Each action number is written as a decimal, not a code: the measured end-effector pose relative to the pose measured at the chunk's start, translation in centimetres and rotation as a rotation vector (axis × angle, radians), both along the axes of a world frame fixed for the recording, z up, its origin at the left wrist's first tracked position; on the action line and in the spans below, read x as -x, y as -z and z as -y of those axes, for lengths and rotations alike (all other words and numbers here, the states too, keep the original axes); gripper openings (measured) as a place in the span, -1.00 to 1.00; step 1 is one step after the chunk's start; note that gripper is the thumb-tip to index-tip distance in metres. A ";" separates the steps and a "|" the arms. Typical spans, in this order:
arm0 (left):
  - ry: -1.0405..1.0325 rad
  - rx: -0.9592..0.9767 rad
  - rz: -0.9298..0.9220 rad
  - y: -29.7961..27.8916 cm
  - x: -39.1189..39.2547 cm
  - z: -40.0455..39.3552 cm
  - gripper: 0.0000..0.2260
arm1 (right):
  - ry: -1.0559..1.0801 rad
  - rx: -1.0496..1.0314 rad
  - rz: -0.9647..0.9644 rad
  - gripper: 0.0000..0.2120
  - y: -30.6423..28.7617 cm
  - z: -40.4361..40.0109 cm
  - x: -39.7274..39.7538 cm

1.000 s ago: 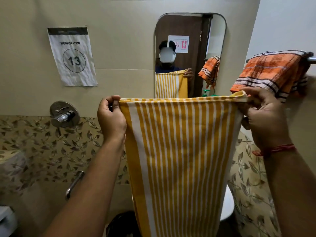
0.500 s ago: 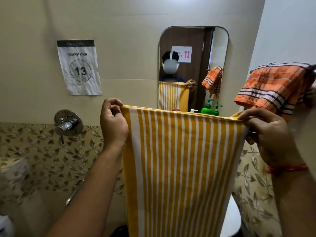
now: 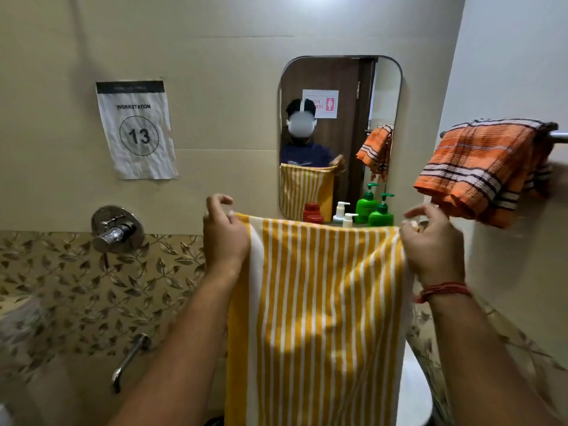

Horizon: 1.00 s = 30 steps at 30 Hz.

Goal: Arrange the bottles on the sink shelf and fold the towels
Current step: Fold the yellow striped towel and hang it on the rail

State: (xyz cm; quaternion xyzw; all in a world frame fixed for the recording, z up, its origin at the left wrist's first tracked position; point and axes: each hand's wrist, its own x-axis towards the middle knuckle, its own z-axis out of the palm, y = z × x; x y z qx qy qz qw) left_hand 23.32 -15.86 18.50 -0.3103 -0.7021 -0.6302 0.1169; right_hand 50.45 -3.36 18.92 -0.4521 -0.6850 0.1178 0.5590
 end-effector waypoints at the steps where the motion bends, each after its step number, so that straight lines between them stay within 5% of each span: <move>1: 0.012 0.027 -0.023 0.2 -0.6 -0.2 -0.77 | 0.020 -0.029 0.005 -0.89 0.2 0.9 0.6; 4: 0.137 0.048 -0.060 0.9 -2.9 -0.7 -0.71 | -0.125 0.041 -0.077 -0.97 0.7 4.0 2.9; 7: 0.282 0.041 -0.074 1.0 -5.5 -0.7 -0.64 | -0.574 0.346 -0.277 -0.92 0.6 6.9 4.9; 9: 0.367 0.022 -0.108 0.9 -6.5 -0.4 -0.64 | -0.722 0.326 -0.160 -0.83 0.6 7.7 5.2; 19: 0.778 -0.108 -0.044 0.5 -7.7 1.3 -0.90 | -0.266 -0.428 0.377 -0.85 -0.4 7.5 5.6; 23: 0.820 -0.178 0.030 0.3 -7.3 1.5 -0.86 | -0.342 -0.382 0.237 -0.76 -0.4 7.4 6.2; 30: 0.874 -0.233 0.140 0.5 -7.4 1.0 -0.80 | -0.305 -0.479 0.304 -0.82 0.2 7.3 6.3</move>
